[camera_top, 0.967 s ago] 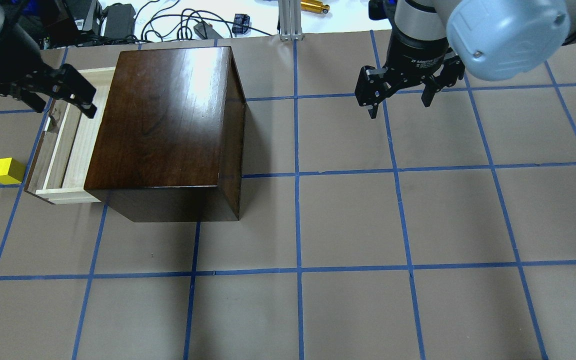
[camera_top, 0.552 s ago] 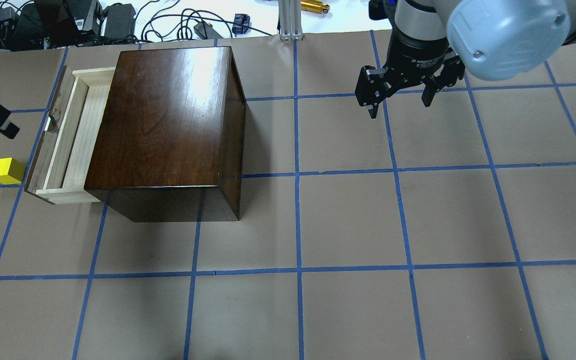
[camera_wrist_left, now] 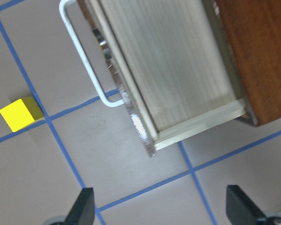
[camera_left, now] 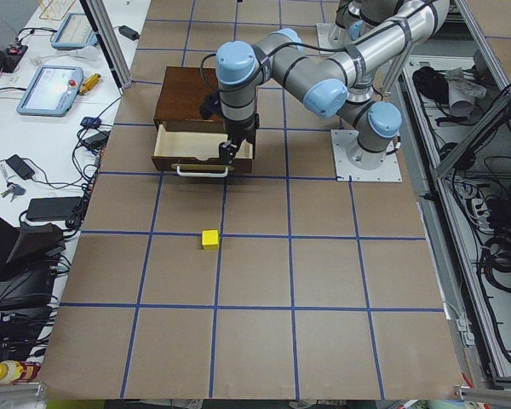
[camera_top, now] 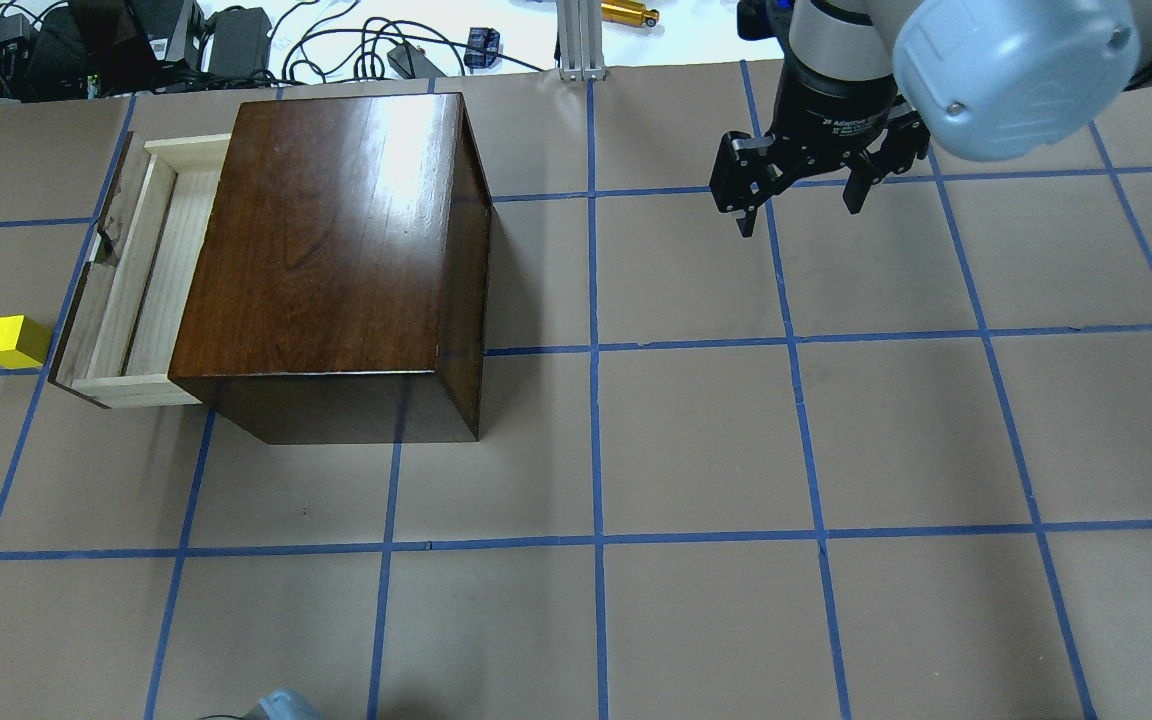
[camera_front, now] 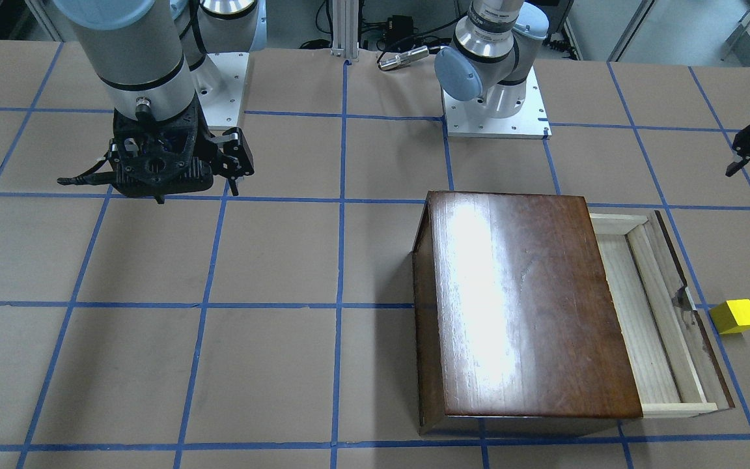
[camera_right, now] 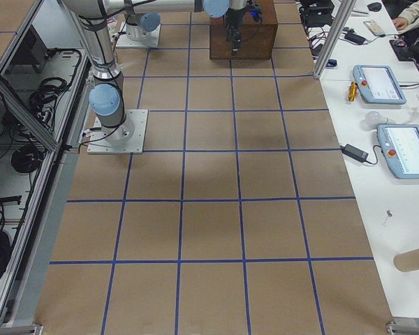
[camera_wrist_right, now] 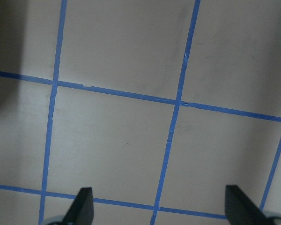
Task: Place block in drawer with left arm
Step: 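Move the left gripper down toward the yellow cube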
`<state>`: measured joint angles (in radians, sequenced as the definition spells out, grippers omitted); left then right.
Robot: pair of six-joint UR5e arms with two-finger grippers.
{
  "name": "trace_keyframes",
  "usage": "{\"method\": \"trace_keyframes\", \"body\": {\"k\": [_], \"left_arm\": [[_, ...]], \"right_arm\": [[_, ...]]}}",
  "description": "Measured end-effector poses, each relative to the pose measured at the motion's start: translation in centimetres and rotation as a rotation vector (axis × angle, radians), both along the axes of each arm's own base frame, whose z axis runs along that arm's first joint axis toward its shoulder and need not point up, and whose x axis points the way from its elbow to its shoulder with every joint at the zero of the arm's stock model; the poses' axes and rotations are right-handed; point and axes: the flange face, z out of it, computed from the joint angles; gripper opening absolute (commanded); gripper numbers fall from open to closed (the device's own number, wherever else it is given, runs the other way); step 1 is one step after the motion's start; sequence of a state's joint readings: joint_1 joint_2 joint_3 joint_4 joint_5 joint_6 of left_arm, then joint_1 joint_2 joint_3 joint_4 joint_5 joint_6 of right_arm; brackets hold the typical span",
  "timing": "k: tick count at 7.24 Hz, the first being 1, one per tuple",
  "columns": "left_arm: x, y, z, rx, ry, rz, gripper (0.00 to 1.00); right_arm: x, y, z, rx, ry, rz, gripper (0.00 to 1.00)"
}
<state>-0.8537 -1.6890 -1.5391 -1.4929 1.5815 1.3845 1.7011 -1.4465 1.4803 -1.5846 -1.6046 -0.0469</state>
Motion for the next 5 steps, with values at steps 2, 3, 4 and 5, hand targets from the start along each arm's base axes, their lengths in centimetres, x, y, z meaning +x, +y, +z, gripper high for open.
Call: {"method": "trace_keyframes", "body": {"k": [2, 3, 4, 5], "left_arm": [[3.7, -1.8, -3.6, 0.004, -0.040, -0.185, 1.00], [4.9, -2.8, -5.2, 0.003, -0.054, -0.270, 1.00], [5.9, -3.6, -6.8, 0.010, -0.057, -0.348, 1.00], [6.8, -4.6, -8.7, 0.014, -0.058, -0.430, 1.00]], "right_arm": [[0.0, 0.0, 0.0, 0.000, 0.000, 0.001, 1.00], [0.0, 0.0, 0.0, 0.000, 0.000, 0.001, 1.00], [0.0, 0.0, 0.0, 0.000, 0.000, 0.001, 1.00], [0.0, 0.0, 0.0, 0.000, 0.000, 0.001, 1.00]]}}
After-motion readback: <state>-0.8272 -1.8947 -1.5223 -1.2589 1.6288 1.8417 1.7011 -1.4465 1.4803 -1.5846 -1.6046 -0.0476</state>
